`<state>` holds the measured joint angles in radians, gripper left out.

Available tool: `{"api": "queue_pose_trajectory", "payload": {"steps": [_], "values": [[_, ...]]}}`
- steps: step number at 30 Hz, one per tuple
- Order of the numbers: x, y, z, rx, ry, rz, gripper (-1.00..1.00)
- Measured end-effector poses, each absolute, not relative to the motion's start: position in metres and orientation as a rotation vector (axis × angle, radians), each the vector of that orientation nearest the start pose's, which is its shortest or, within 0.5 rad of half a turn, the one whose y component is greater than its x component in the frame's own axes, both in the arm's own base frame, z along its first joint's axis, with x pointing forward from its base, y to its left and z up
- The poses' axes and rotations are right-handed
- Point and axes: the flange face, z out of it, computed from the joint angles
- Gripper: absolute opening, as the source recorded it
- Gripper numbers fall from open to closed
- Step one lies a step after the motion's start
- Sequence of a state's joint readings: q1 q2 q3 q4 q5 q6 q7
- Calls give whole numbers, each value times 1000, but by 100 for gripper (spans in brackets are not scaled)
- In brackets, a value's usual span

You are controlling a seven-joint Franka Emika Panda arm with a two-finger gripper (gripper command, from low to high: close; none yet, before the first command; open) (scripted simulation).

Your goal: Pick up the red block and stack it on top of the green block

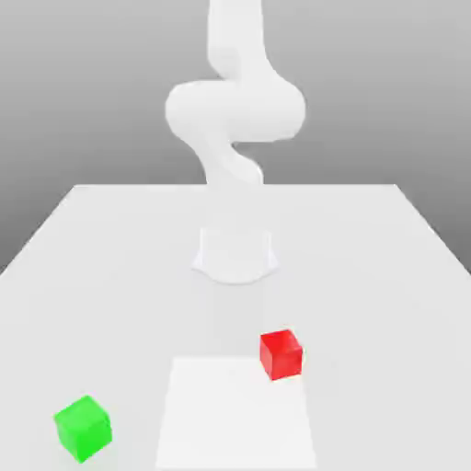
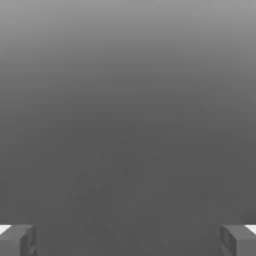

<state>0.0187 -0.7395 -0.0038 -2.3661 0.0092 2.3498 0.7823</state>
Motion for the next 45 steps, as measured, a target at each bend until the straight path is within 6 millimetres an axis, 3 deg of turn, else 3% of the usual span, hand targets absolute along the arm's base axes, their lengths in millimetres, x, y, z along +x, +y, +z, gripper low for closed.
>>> {"api": "queue_pose_trajectory", "payload": {"steps": [4,9,12,18,21,23,24,31,39,42,45], "values": [[406,20,562,-2624,979,-749,0],[412,41,436,-2774,916,-513,0],[396,53,361,-2866,867,-360,0],[335,68,210,-3037,751,-41,0],[327,70,173,-3052,735,-6,0],[325,70,155,-3053,734,-2,0],[324,69,148,-3054,735,-1,-100],[323,70,146,-3054,735,0,-100],[324,69,204,-3054,740,0,-100],[356,34,215,-3003,925,3,-100],[391,-25,223,-2913,1178,5,-100]]}}
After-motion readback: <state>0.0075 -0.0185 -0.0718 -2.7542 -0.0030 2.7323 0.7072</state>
